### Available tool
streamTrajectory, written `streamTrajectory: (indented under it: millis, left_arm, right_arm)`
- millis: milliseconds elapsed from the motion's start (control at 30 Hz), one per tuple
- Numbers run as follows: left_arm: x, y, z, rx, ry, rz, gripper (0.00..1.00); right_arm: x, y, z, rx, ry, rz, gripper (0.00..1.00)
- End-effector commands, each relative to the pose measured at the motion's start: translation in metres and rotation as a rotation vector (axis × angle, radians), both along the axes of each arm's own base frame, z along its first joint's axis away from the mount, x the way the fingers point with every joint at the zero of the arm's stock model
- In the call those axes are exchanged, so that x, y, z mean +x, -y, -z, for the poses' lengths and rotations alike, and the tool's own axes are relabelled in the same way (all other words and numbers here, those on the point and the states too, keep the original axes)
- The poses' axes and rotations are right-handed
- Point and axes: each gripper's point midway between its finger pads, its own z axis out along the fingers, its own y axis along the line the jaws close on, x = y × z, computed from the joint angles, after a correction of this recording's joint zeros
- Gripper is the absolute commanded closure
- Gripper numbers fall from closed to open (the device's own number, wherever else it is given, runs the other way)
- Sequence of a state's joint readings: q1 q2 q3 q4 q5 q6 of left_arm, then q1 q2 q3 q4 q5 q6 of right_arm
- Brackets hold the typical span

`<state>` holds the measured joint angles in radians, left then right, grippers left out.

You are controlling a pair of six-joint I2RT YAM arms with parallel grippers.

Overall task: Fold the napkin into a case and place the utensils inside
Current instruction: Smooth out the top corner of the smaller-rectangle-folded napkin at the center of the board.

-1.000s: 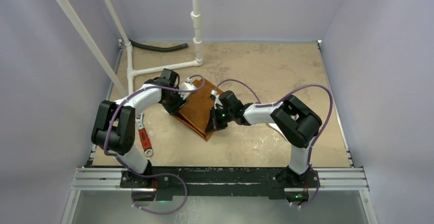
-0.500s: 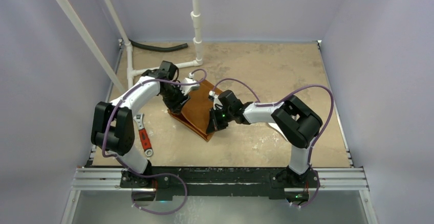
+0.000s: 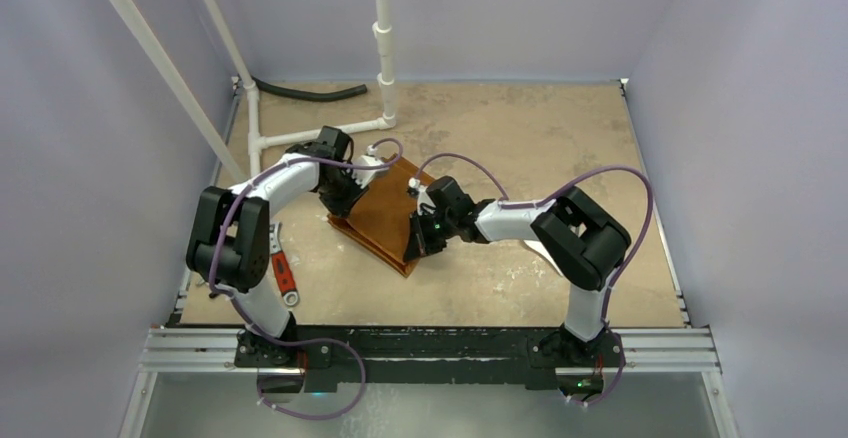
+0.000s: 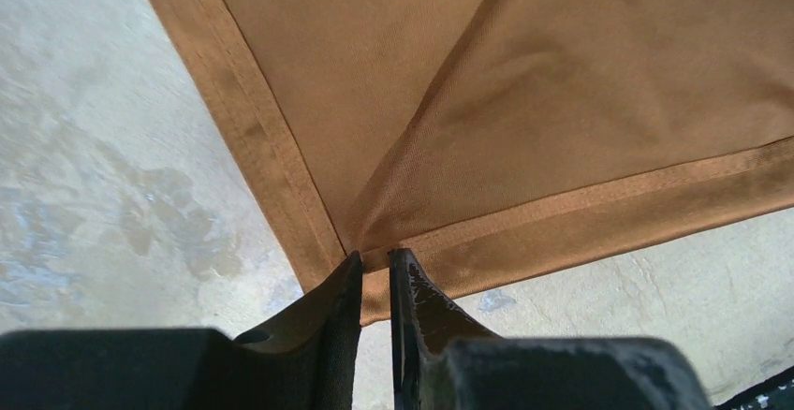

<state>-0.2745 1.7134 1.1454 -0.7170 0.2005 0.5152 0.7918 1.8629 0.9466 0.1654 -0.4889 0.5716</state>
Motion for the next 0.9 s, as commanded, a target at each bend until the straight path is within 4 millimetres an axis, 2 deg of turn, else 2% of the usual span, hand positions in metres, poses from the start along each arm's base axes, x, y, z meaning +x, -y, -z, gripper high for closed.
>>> streamTrajectory:
  millis: [0, 300, 400, 567, 633, 733, 867]
  left_arm:
    - [0.0, -0.008, 0.006, 0.01, 0.023, -0.037, 0.85]
    - [-0.016, -0.008, 0.002, -0.005, 0.026, 0.001, 0.85]
    - [-0.017, -0.011, 0.008, 0.007, 0.028, -0.001, 0.85]
    - [-0.024, -0.014, 0.022, 0.013, 0.023, -0.003, 0.84]
    - [-0.026, -0.013, 0.025, 0.005, 0.018, -0.009, 0.83]
    - [-0.028, -0.009, 0.025, -0.016, 0.012, -0.016, 0.83]
    - [-0.028, -0.008, 0.02, -0.031, 0.026, -0.023, 0.83]
  right_arm:
    - [-0.015, 0.022, 0.015, -0.099, -0.029, -0.002, 1.0]
    - [-0.016, 0.021, 0.007, -0.082, -0.042, 0.018, 1.0]
    - [-0.013, 0.017, -0.005, -0.037, -0.054, 0.02, 1.0]
    - [0.023, 0.022, -0.047, 0.102, -0.045, 0.087, 1.0]
    - [0.041, 0.028, -0.057, 0.142, -0.05, 0.127, 1.0]
    - [0.068, 0.037, -0.064, 0.158, -0.043, 0.193, 0.94]
    - [0.106, 0.053, -0.059, 0.145, -0.028, 0.308, 0.96]
